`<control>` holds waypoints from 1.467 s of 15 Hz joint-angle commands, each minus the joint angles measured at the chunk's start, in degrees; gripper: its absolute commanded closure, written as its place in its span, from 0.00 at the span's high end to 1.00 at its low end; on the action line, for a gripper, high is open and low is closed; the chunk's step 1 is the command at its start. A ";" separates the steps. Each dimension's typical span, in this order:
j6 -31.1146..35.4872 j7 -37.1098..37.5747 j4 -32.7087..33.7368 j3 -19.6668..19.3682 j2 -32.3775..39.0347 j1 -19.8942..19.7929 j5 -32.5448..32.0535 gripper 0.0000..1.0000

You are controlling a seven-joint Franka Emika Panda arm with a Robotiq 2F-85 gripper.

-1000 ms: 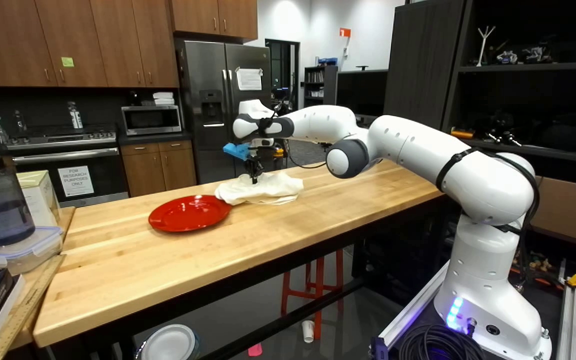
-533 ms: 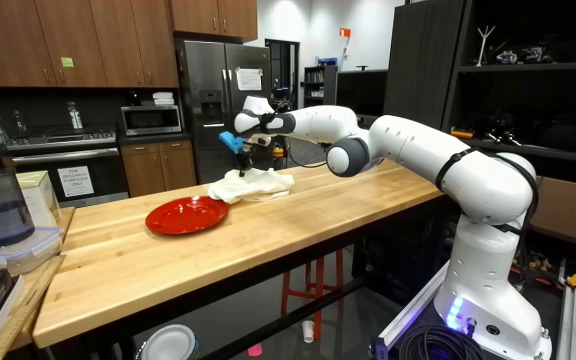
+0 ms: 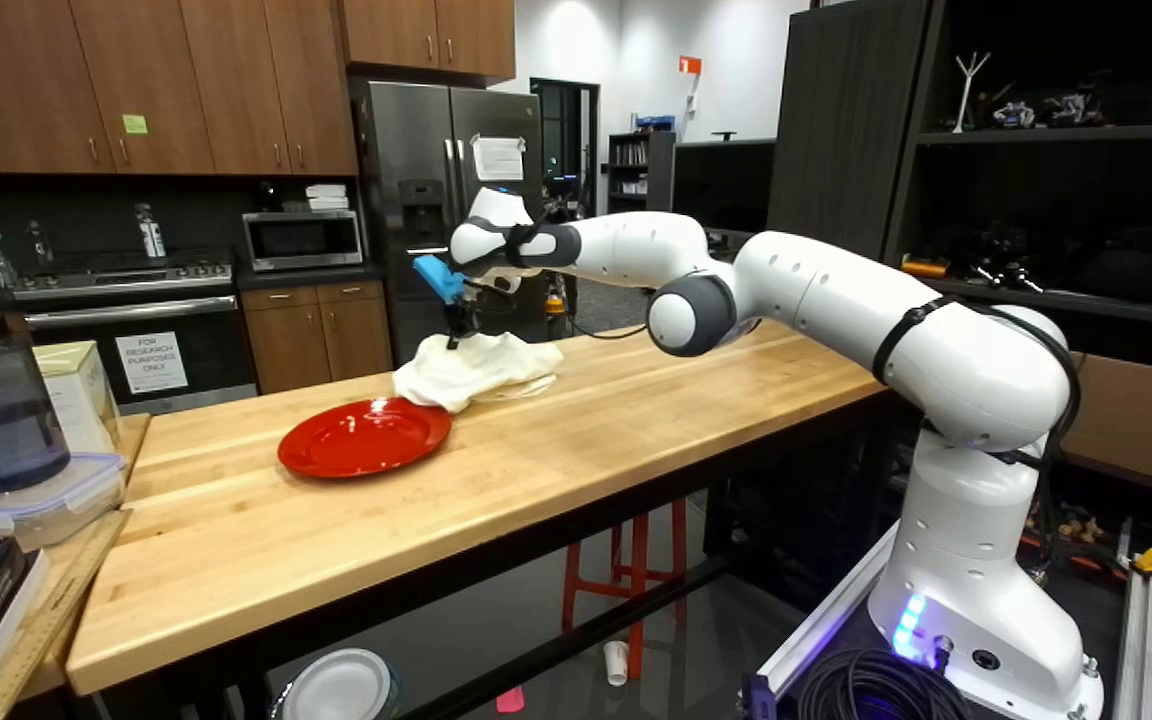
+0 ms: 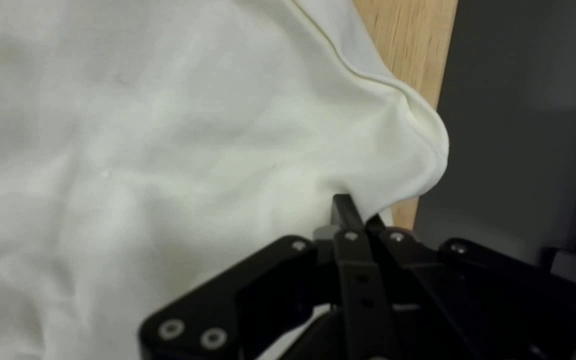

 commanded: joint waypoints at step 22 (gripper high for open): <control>13.91 -16.83 -0.25 7.35 -4.45 8.58 2.28 0.01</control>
